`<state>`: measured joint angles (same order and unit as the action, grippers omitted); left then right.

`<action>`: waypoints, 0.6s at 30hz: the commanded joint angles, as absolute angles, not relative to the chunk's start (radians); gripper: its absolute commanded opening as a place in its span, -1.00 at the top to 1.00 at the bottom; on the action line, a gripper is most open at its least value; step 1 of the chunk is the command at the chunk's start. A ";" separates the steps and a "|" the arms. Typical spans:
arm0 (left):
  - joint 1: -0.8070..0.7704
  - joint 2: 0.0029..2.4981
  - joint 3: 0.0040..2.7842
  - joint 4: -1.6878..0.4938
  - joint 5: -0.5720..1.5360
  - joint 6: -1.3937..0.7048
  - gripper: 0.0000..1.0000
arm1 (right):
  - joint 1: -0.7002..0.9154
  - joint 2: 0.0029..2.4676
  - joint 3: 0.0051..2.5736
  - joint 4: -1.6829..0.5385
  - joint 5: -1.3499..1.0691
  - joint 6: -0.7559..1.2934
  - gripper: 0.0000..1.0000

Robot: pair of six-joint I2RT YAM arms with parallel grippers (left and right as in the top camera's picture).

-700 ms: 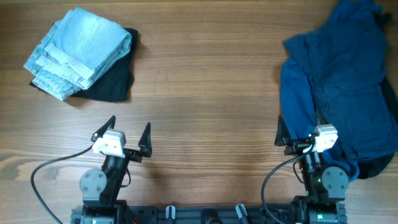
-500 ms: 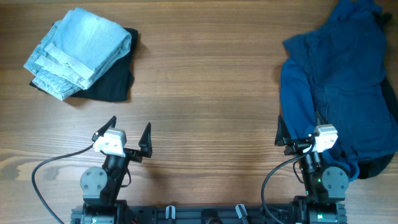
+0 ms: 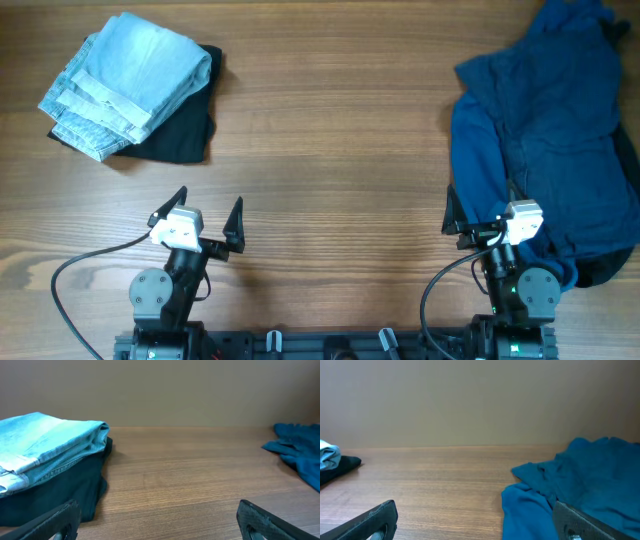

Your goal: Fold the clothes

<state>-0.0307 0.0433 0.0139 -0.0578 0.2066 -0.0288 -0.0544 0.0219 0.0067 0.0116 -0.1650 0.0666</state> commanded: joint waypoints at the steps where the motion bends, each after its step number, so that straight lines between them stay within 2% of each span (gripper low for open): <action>1: -0.027 0.046 0.006 -0.057 0.197 -0.038 -0.99 | -0.059 0.018 0.005 0.014 -0.181 0.080 -1.00; 12: -0.027 0.046 0.006 -0.057 0.187 -0.037 -1.00 | -0.059 0.018 0.005 0.014 -0.170 0.078 -0.99; 15: -0.027 0.046 0.006 -0.021 0.280 -0.045 -0.99 | -0.059 0.018 0.008 0.035 -0.178 0.089 -0.99; 18: -0.026 0.067 0.057 -0.017 0.249 -0.134 -1.00 | -0.059 0.031 0.097 0.026 -0.181 0.169 -1.00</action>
